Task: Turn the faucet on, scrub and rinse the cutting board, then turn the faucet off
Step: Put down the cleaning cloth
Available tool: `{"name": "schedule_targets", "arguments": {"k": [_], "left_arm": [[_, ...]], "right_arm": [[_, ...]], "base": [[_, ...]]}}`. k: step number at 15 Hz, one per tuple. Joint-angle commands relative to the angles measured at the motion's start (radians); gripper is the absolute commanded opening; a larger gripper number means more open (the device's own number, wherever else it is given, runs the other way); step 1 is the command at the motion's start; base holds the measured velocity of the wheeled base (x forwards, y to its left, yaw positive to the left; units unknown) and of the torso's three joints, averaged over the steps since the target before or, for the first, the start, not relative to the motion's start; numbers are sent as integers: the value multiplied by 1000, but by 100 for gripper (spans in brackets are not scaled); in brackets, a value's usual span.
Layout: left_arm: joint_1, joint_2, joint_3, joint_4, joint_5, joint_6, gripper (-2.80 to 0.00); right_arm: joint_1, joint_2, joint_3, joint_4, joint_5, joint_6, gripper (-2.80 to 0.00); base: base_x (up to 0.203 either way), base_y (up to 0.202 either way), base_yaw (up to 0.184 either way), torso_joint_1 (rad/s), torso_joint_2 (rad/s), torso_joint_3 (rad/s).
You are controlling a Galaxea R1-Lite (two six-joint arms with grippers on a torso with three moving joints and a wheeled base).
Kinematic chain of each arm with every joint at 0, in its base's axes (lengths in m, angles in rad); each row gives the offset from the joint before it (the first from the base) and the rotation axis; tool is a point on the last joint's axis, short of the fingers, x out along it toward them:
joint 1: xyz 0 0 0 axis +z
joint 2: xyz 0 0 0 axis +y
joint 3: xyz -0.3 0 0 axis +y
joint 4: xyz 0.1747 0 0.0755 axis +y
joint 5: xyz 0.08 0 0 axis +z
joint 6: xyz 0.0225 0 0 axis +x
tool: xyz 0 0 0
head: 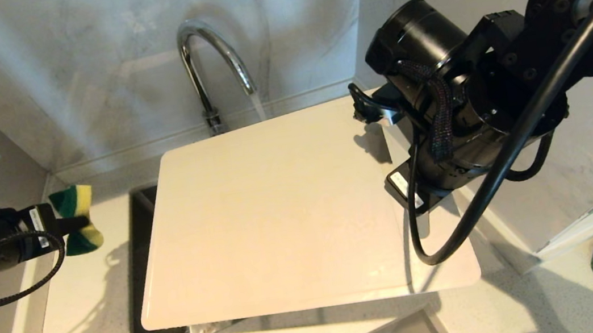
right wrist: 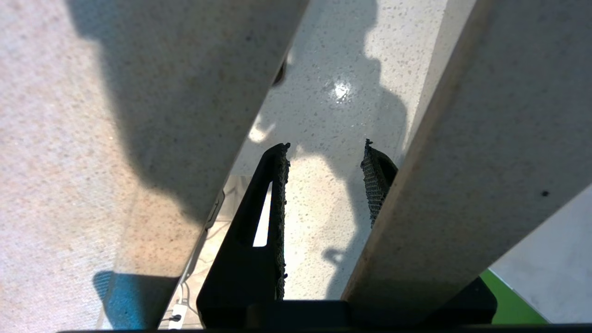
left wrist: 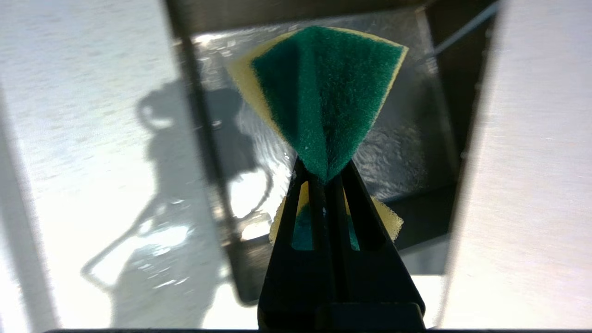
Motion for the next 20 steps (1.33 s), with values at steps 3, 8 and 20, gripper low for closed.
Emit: {"name": "schedule_targets", "arguments": {"k": [3, 8, 20], "left_arm": [[91, -4, 45, 125, 1, 35, -280], [131, -3, 270, 128, 8, 104, -280], [239, 293, 420, -141, -14, 161, -280]], "right_arm": [[0, 4, 14, 2, 3, 0, -280], [0, -4, 45, -38, 22, 0, -280], [-3, -27, 75, -64, 49, -1, -280]], "base": [[0, 0, 0, 0, 0, 0], [0, 0, 0, 0, 0, 0], [0, 0, 0, 0, 0, 0]]}}
